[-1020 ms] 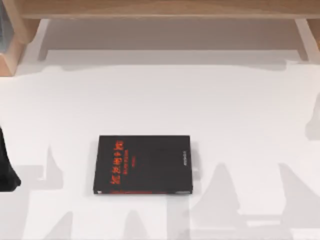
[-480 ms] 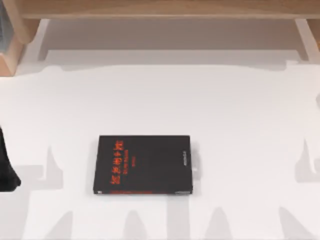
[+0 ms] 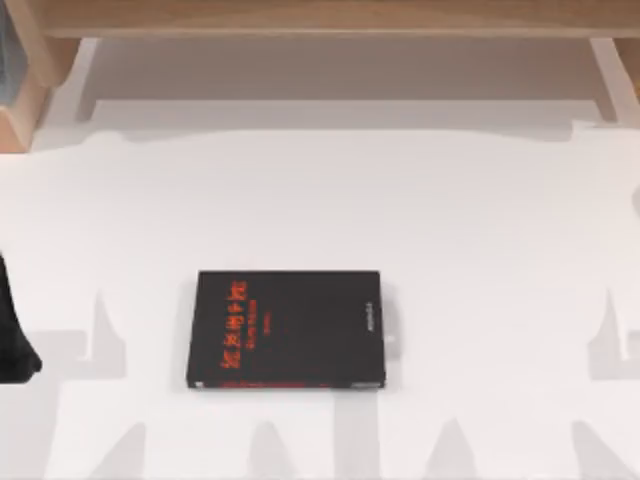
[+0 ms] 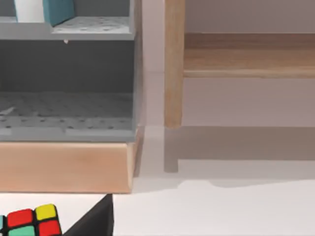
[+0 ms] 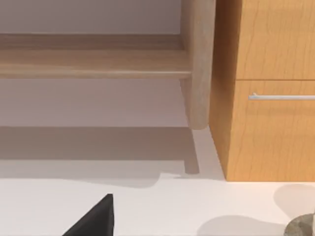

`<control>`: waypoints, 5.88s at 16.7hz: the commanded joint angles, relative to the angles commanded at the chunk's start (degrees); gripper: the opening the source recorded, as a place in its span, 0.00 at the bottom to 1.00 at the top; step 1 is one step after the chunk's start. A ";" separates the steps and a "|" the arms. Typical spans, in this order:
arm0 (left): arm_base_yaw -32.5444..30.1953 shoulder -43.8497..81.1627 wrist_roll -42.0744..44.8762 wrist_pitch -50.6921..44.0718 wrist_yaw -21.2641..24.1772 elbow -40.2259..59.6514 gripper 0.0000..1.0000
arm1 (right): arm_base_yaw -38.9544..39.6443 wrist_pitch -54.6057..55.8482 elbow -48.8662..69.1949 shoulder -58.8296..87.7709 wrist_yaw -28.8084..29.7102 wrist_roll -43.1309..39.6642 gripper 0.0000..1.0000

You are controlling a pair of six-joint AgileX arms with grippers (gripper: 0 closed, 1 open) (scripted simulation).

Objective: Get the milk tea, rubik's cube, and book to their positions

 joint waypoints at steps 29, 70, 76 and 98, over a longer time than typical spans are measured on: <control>17.07 113.91 -2.66 -68.54 0.12 100.16 1.00 | 0.00 0.00 0.00 0.00 0.00 0.00 1.00; 18.76 126.57 -2.80 -62.47 0.17 99.03 0.00 | 0.00 0.00 0.00 0.00 0.00 0.00 1.00; 18.58 126.07 -2.79 -64.39 0.21 100.56 0.00 | 0.00 0.00 0.00 0.00 0.00 0.00 1.00; -28.45 109.51 -1.42 -35.25 -16.99 100.68 0.00 | 0.00 0.00 0.00 0.00 0.00 0.00 1.00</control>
